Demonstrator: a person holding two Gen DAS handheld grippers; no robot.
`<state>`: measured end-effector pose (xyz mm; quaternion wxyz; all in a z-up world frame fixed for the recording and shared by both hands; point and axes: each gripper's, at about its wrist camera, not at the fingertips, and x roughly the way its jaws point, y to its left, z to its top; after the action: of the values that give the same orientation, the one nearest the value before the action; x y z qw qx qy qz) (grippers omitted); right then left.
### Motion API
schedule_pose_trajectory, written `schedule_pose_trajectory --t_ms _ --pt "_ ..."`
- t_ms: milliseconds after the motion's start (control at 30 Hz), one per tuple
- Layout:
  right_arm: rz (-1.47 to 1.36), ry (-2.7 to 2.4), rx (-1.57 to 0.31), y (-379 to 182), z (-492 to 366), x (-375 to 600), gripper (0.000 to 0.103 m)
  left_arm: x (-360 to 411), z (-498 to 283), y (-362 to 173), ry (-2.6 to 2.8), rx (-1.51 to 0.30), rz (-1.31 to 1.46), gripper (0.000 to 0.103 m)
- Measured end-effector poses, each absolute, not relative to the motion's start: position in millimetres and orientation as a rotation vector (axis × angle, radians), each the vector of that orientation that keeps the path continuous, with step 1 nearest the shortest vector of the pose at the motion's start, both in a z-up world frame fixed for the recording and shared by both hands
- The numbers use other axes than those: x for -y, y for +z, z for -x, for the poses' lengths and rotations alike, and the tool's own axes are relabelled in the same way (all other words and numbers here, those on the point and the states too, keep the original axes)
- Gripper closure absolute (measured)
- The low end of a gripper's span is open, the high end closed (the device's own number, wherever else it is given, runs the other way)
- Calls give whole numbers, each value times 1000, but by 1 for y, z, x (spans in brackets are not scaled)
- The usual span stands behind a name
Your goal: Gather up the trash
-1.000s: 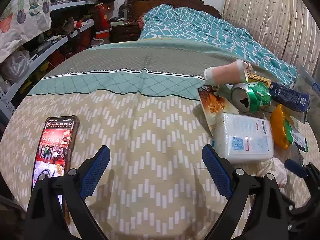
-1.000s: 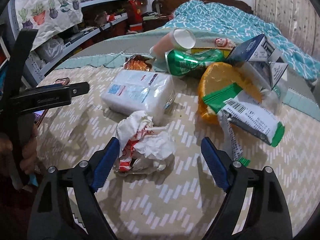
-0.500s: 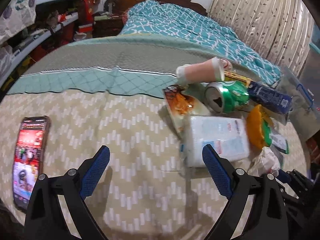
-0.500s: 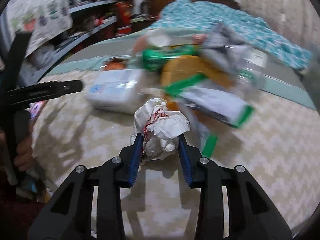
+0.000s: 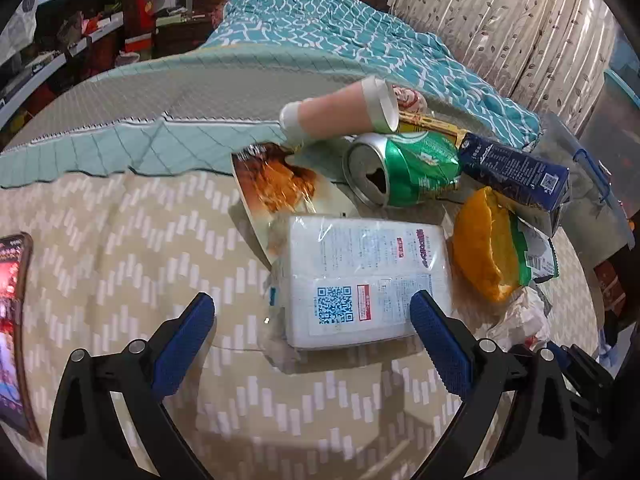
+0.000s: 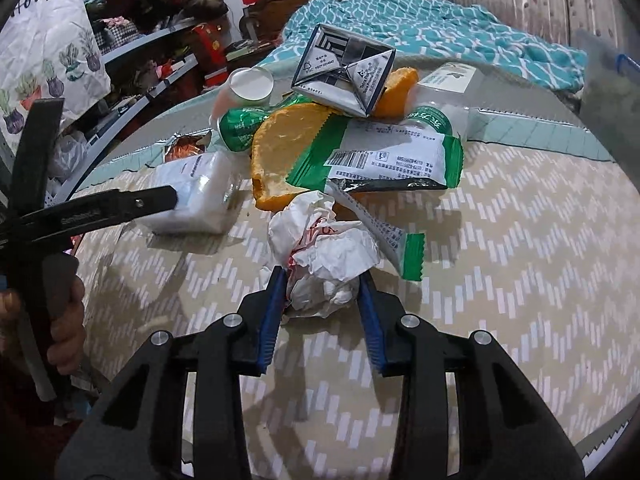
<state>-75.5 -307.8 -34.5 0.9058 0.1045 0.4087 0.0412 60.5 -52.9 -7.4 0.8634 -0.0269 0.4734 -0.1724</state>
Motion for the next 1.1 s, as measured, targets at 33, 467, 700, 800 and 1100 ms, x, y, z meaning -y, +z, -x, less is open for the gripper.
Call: schedule_pose_trajectory --t_ms 33,467,700,800,1100 --pt "-217 87 -845 -36 76 308 61 54 -60 -8 -365 -991 58 9" --pt "-130 168 -819 -36 85 282 57 44 -38 4 -470 -933 123 67" --pt "-91 190 -818 -35 87 271 57 12 -12 7 -485 -935 173 70" --pt "-96 189 -820 -36 87 272 57 -5 2 7 -477 -926 188 70" --pt "-89 182 -798 -31 89 266 30 -37 10 16 -436 -890 237 24"
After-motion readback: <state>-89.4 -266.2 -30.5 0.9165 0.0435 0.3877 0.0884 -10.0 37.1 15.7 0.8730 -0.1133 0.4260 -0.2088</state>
